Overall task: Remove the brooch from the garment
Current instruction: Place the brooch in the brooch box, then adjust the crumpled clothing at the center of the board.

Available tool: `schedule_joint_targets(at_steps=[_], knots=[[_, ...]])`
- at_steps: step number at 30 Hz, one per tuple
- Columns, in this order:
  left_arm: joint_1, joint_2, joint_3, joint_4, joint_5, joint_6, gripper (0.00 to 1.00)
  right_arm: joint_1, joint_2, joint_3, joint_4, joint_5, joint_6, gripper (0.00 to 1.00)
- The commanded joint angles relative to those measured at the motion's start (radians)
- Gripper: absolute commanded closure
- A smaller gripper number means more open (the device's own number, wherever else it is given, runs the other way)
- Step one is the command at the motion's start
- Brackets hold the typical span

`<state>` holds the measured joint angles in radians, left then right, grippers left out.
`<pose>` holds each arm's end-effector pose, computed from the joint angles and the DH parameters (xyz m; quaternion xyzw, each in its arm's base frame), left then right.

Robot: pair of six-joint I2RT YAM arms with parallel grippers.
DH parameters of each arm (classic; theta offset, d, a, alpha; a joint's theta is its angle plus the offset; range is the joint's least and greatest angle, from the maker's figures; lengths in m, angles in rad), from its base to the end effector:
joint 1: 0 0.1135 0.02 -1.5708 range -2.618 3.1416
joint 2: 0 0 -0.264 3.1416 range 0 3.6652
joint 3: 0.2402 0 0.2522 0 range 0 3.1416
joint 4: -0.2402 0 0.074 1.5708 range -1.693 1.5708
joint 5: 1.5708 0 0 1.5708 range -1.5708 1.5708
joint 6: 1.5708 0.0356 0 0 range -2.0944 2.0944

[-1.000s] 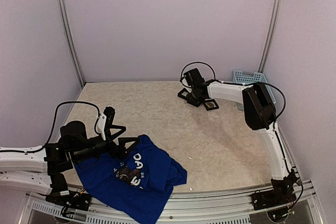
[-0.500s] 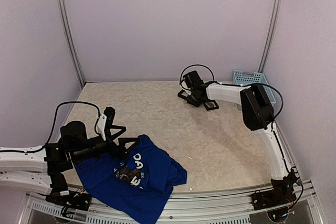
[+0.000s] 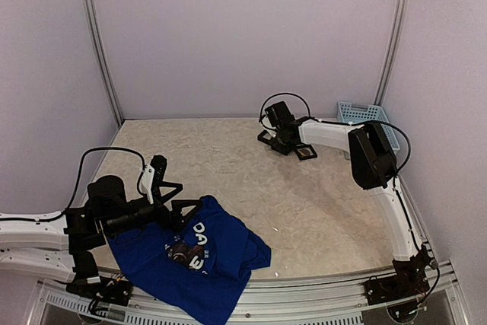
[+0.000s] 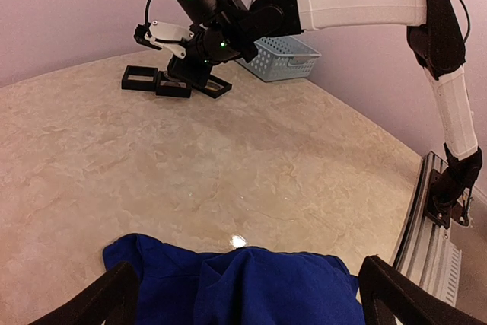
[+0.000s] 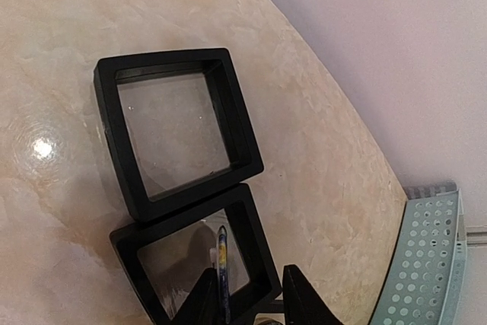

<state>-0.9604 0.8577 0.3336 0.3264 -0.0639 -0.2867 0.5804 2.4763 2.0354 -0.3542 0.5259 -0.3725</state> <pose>0.1147 -0.1600 0.2210 0.2364 0.7363 -0.3499 0.5287 0.4682 0.2857 0.1514 -0.3226 0.8394 -0.2014 0.3882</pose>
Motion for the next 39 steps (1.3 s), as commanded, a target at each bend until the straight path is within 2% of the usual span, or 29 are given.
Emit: schedule_joint_targets(at_steps=[1,5,9,15,25,33,39], knots=[[0.006,0.007,0.025,-0.008,0.001,0.002,0.01,0.007,-0.018,0.015,-0.033,-0.042,0.022,0.66],[0.006,0.016,0.025,-0.006,0.006,0.001,0.01,0.01,-0.055,-0.005,-0.039,-0.073,0.042,0.6],[0.006,0.023,0.027,-0.004,0.01,0.001,0.01,0.017,-0.107,-0.043,-0.021,-0.093,0.058,0.46],[0.006,0.039,0.034,-0.004,0.025,-0.003,0.01,0.043,-0.236,-0.152,0.044,-0.115,0.09,0.35],[0.007,0.162,0.082,-0.02,0.058,-0.026,0.01,0.137,-0.579,-0.55,0.19,-0.224,0.204,0.35],[0.02,0.192,0.137,-0.102,0.095,-0.03,0.01,0.148,-0.859,-0.919,0.344,-0.568,0.343,0.38],[0.049,0.119,0.161,-0.223,0.146,-0.051,0.01,0.162,-0.912,-1.08,0.469,-0.825,0.452,0.42]])
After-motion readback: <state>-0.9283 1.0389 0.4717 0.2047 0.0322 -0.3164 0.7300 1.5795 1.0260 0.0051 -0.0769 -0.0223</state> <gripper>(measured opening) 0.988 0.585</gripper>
